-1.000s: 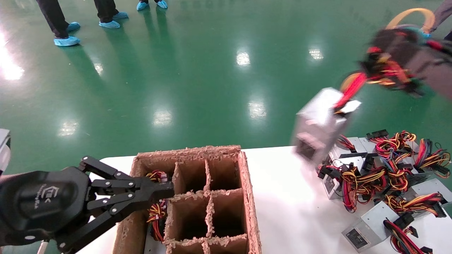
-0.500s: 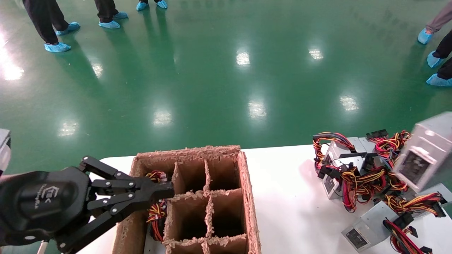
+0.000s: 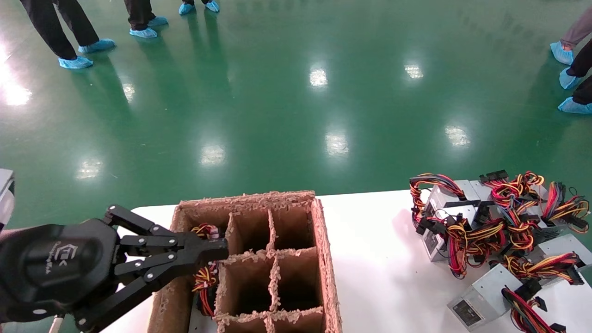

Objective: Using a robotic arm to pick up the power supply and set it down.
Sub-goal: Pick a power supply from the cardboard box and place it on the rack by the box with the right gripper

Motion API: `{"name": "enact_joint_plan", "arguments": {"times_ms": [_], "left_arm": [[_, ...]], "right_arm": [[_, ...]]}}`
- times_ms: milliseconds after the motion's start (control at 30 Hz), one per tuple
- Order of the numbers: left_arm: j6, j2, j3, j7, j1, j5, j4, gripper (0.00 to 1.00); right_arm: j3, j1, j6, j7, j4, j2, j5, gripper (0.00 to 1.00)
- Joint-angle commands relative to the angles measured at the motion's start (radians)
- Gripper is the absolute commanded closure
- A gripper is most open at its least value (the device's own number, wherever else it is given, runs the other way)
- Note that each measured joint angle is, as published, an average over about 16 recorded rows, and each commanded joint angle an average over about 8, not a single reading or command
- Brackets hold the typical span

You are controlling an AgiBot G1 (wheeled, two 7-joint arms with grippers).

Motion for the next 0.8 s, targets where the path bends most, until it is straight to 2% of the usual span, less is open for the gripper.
{"name": "enact_joint_plan", "arguments": {"times_ms": [33, 200, 367, 800], "left_arm": [[0.0, 0.0, 0.0, 0.0, 0.0, 0.0, 0.0, 1.0], [0.0, 0.0, 0.0, 0.0, 0.0, 0.0, 0.0, 1.0], [0.0, 0.0, 0.0, 0.0, 0.0, 0.0, 0.0, 1.0], [0.0, 0.0, 0.0, 0.0, 0.0, 0.0, 0.0, 1.0]], "right_arm": [[0.045, -0.046, -0.003, 0.024, 0.007, -0.016, -0.024, 1.0], [0.049, -0.082, -0.001, 0.042, 0.005, -0.038, -0.056, 1.0], [0.012, -0.083, 0.02, 0.042, 0.002, -0.056, -0.087, 1.0], [-0.239, 0.066, 0.132, 0.013, -0.004, -0.051, -0.135, 1.0]]}}
